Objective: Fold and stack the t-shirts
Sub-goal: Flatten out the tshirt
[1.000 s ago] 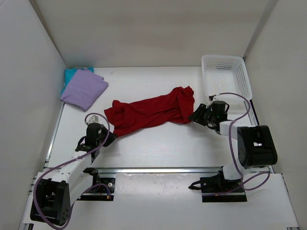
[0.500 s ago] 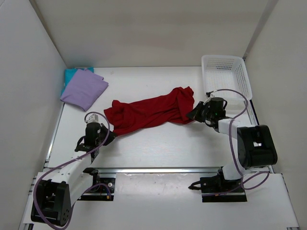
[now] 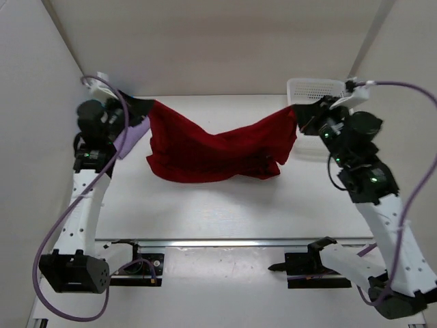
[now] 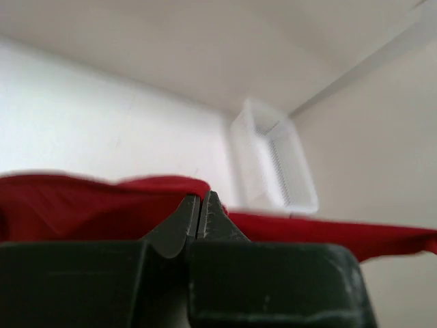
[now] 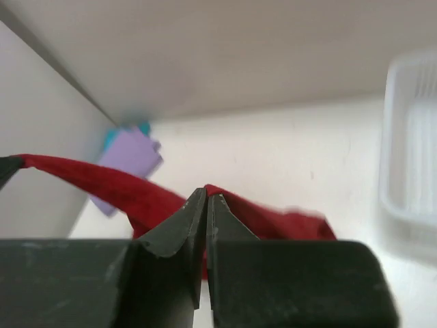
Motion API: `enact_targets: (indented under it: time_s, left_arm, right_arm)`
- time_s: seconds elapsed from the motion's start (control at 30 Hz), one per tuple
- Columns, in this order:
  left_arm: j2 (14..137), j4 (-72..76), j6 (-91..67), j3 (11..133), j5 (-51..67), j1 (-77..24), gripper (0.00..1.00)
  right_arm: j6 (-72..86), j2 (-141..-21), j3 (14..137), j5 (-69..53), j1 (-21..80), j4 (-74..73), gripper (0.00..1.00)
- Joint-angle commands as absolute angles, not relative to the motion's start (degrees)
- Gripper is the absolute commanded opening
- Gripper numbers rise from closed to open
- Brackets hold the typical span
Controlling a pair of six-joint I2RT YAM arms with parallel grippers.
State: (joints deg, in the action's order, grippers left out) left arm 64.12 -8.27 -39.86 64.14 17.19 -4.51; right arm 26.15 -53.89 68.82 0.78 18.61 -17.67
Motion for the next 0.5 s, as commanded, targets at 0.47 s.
enact_targets:
  time_s: [0.47]
  left_arm:
    - [68.4, -10.2, -44.3, 73.5, 25.0, 10.3, 0.0]
  right_arm:
    - [-8.5, -71.3, 108.5, 34.6, 47.1, -24.0, 0.0]
